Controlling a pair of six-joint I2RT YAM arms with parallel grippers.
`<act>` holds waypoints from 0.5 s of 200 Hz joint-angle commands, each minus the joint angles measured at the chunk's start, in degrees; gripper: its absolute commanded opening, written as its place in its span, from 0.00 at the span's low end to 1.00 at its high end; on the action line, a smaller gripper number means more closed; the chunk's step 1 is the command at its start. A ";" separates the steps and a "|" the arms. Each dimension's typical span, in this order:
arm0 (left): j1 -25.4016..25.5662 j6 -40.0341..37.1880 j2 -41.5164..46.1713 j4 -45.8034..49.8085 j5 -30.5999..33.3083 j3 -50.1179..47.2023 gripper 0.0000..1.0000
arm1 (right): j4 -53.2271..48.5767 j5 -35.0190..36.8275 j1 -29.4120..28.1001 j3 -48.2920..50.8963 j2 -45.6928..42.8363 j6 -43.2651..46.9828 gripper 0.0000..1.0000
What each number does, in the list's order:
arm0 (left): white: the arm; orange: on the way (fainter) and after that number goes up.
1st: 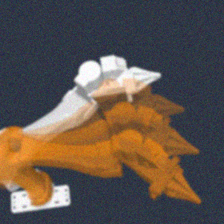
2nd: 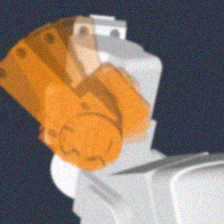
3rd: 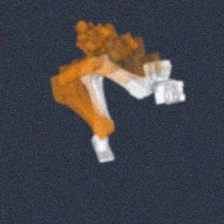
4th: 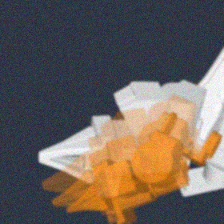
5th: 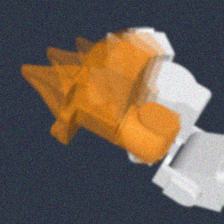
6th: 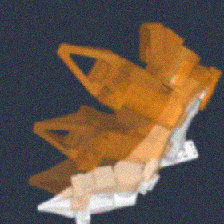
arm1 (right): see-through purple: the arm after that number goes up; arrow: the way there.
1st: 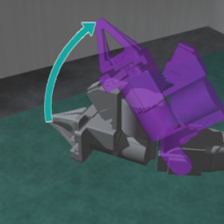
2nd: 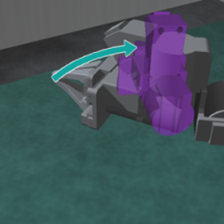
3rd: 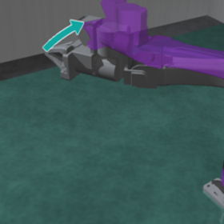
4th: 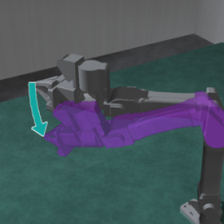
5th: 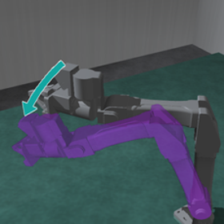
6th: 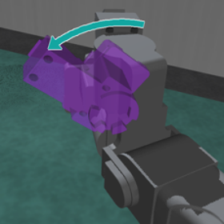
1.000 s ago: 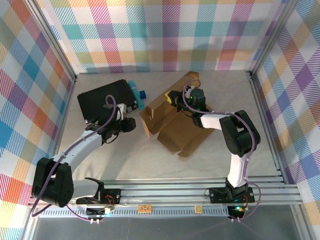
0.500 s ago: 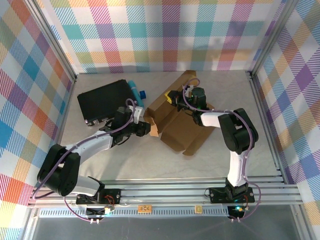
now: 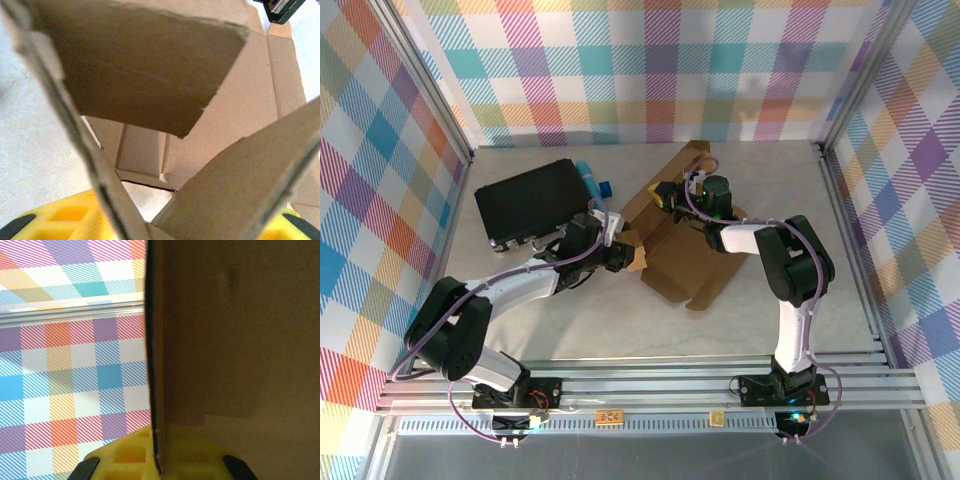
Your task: Fold the paper box
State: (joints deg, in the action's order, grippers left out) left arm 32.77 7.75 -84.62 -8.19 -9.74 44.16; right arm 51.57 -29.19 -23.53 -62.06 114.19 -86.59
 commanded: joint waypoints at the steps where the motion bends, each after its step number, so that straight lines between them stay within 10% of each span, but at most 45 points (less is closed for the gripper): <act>1: 2.21 1.40 -1.06 -3.18 4.29 1.67 0.46 | 3.79 -0.54 0.30 -1.79 1.03 -1.19 0.00; 100: 8.83 4.59 -8.50 -3.77 26.45 4.67 0.50 | 4.99 -0.60 0.33 -0.66 0.51 -2.18 0.00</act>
State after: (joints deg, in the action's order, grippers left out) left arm 39.99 11.18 -91.37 -10.44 8.86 46.72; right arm 52.01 -29.17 -23.51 -62.46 114.69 -87.81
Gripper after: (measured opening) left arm 0.488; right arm 0.067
